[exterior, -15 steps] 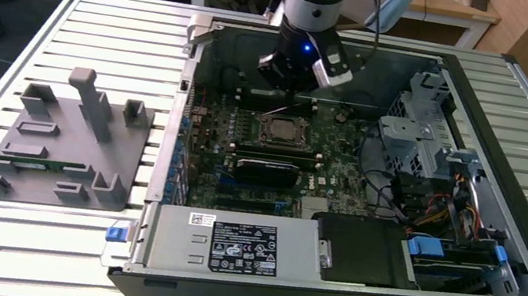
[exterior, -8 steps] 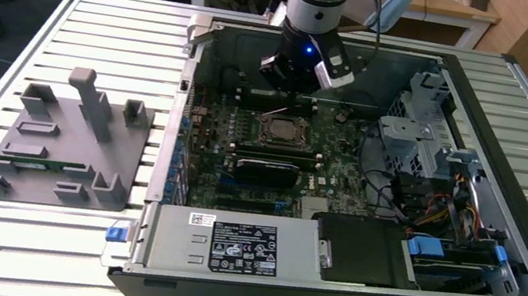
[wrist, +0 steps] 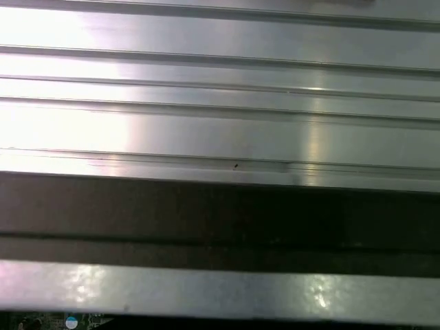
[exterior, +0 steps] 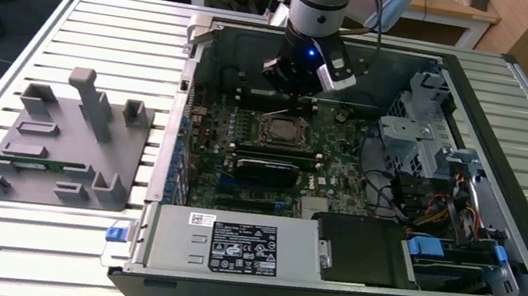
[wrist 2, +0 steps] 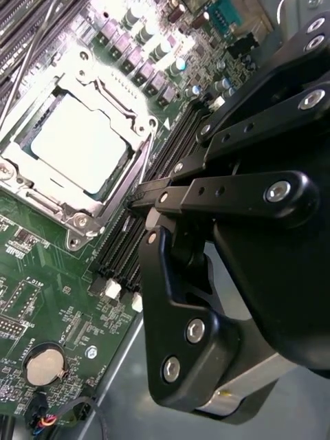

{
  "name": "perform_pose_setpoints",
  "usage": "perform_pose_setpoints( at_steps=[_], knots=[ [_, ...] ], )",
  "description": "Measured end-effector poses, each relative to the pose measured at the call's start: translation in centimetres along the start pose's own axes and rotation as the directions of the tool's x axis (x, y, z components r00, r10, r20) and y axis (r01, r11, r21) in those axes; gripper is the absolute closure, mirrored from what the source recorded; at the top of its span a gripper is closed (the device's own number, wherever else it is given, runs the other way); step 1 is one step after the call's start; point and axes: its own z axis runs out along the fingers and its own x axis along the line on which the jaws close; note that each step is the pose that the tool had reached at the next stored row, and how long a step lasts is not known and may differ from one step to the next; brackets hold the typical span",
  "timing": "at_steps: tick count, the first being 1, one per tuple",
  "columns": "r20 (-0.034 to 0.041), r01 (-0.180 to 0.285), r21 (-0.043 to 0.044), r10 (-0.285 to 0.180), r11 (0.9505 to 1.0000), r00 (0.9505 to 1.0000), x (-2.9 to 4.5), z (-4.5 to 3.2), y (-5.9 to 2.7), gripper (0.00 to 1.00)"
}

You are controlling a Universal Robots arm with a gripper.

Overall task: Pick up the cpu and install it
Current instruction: 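Install the first cpu locking lever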

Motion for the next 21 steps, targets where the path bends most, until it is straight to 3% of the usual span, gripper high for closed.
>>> perform_pose_setpoints(
  at_steps=[21],
  knots=[
    [-0.0002, 0.0, 0.0041, 0.0, 1.0, 1.0, -0.73, 1.81, -0.12, 0.89]
  ],
)
